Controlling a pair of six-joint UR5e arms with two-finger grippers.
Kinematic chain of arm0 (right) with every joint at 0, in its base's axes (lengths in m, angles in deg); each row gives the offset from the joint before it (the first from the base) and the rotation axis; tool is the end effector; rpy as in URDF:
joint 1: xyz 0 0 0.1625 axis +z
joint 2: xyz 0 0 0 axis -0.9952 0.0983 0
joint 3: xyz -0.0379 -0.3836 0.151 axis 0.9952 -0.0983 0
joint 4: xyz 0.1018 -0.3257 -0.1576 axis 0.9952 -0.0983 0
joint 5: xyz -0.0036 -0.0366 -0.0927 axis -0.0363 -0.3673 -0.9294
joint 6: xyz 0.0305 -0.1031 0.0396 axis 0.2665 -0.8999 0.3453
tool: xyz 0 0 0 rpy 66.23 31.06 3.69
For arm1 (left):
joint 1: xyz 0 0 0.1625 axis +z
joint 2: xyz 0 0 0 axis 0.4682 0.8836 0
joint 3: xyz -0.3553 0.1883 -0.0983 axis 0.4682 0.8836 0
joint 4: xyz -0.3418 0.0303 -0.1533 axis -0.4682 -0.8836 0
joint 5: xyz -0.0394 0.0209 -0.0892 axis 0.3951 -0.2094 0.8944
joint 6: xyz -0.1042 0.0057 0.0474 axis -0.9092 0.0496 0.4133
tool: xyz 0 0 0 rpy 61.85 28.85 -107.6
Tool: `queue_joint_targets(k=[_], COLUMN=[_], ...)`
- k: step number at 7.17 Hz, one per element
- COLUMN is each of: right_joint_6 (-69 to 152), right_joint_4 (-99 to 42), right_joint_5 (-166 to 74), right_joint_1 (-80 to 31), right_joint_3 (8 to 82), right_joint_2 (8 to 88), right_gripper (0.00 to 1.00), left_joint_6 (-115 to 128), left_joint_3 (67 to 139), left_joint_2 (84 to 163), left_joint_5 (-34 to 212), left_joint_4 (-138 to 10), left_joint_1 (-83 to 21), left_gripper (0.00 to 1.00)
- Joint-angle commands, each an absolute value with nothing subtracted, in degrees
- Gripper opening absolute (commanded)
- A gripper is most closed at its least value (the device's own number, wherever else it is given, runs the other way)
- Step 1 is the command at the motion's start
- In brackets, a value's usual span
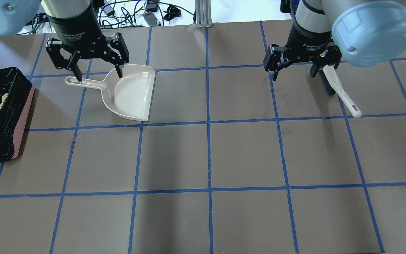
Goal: Sweep and dump trash into bin
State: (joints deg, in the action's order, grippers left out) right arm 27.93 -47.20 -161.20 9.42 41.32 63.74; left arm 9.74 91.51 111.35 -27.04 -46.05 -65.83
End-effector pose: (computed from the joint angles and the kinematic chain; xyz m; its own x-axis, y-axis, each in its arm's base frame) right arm 0.1614 -0.4782 0.4368 -0.9993 -0.0202 0.0322 -0.0210 0.9995 -0.0238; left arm -0.1561 -0.4849 0.4680 -0.9873 -0.1258 -0.0970 -0.1335 0.9880 0.0776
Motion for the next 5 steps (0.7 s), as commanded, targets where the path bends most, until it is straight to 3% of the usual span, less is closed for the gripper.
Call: queue_joint_targets(k=[1,5], right_joint_6=[28.0,28.3], right_joint_4=[-47.1,-47.2], right_joint_5=[-161.3,-160.7], right_joint_1=[9.4,9.4], right_joint_3=[41.3,41.4], right_joint_2=[63.8,63.7], right_gripper=[1.00,1.00], left_joint_6=[14.0,13.7], left_joint_3=[96.4,102.2], left_joint_2=[110.6,109.1], left_joint_5=[-24.6,-24.4], left_joint_4=[-35.3,-27.6], left_joint_1=[-66.0,-66.1], left_gripper=[1.00,1.00])
